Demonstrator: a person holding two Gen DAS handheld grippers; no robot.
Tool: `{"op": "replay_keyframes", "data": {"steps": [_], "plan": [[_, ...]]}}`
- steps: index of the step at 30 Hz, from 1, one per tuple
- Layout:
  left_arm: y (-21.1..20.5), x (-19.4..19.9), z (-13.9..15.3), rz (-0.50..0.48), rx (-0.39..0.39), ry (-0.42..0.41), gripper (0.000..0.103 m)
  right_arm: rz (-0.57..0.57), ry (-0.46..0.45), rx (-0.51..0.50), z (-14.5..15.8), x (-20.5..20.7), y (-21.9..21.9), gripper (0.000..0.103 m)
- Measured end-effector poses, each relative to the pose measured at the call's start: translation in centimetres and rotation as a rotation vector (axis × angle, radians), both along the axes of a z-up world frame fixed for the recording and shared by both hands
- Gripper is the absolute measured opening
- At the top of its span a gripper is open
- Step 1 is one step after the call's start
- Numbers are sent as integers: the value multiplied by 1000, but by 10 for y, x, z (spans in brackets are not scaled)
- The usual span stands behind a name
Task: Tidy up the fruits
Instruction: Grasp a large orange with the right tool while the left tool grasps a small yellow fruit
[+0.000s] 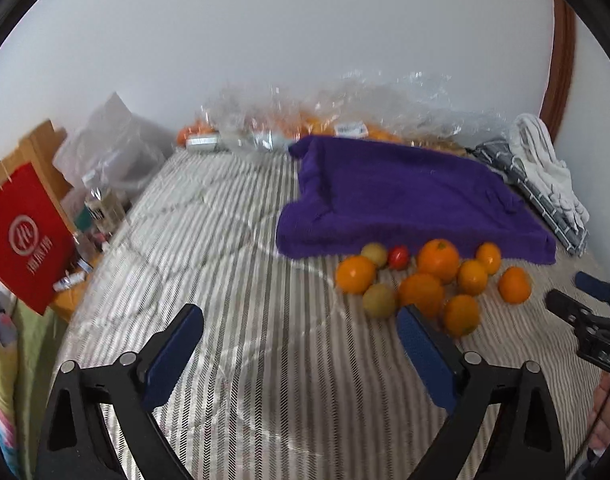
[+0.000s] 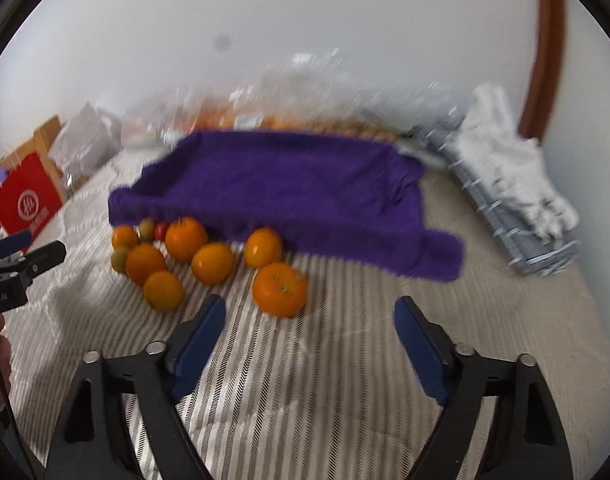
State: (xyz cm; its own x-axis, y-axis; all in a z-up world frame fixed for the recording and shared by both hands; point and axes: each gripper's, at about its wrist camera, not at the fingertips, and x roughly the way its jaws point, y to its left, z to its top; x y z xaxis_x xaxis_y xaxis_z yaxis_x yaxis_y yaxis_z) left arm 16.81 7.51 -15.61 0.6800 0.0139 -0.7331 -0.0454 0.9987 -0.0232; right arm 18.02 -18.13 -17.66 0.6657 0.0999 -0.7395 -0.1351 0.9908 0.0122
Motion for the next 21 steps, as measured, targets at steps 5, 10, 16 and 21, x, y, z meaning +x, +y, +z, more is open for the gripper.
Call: {"op": "replay_keyframes", "data": {"steps": [5,10,16,21], "plan": [[12,7,-20,-4,-9,69,97,16,52,4,-27,19,6,69],[13,13,-35,-34,-46,128,94,32,81,14,-42,33,11,61],[-1,19,-42,-75,-82,148,93,68,113,56,-47,43,14,44],[-15,32,-45,-59,-70,143,87,79,109,50,-47,40,14,42]]}}
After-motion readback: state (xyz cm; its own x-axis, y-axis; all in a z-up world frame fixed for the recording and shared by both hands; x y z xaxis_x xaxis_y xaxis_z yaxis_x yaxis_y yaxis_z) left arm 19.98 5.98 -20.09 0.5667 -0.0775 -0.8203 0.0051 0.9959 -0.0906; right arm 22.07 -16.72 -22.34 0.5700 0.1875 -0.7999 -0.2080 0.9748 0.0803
